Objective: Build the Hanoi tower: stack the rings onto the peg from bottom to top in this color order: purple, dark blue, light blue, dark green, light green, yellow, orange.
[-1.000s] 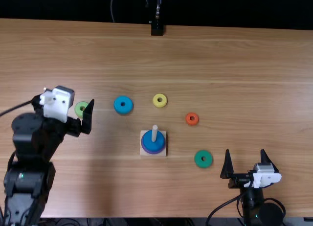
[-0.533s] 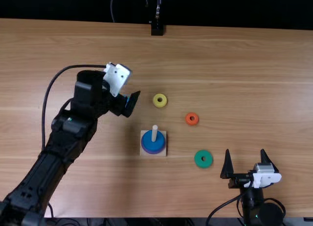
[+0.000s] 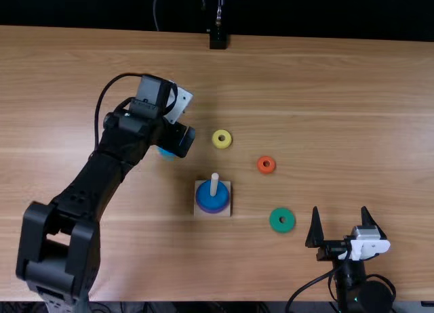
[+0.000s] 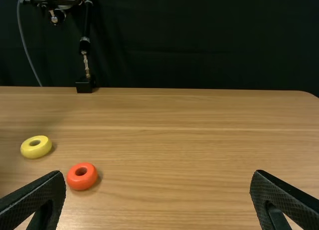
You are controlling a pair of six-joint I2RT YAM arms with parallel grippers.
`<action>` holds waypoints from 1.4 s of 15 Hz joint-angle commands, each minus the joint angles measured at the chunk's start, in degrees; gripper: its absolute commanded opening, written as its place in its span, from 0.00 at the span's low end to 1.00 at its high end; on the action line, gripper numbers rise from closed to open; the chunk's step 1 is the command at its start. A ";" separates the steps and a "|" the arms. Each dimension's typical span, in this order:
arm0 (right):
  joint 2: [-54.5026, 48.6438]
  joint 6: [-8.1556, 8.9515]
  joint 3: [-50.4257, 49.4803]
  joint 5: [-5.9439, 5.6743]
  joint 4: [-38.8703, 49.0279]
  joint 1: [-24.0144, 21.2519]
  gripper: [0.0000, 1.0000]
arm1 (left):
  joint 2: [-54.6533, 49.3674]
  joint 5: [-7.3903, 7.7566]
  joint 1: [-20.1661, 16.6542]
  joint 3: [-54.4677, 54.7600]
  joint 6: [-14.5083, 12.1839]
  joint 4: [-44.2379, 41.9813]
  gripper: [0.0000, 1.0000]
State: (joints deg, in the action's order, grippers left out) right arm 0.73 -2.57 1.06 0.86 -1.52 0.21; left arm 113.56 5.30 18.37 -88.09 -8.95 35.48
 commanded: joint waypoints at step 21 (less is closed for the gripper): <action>-0.73 0.04 -0.27 0.09 0.09 -0.82 1.00 | 12.21 -4.25 1.14 -7.18 -0.86 7.34 1.00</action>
State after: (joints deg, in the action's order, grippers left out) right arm 0.73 -2.61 1.06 0.84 -1.52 0.21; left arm 124.68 1.28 18.76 -93.69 -9.17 42.89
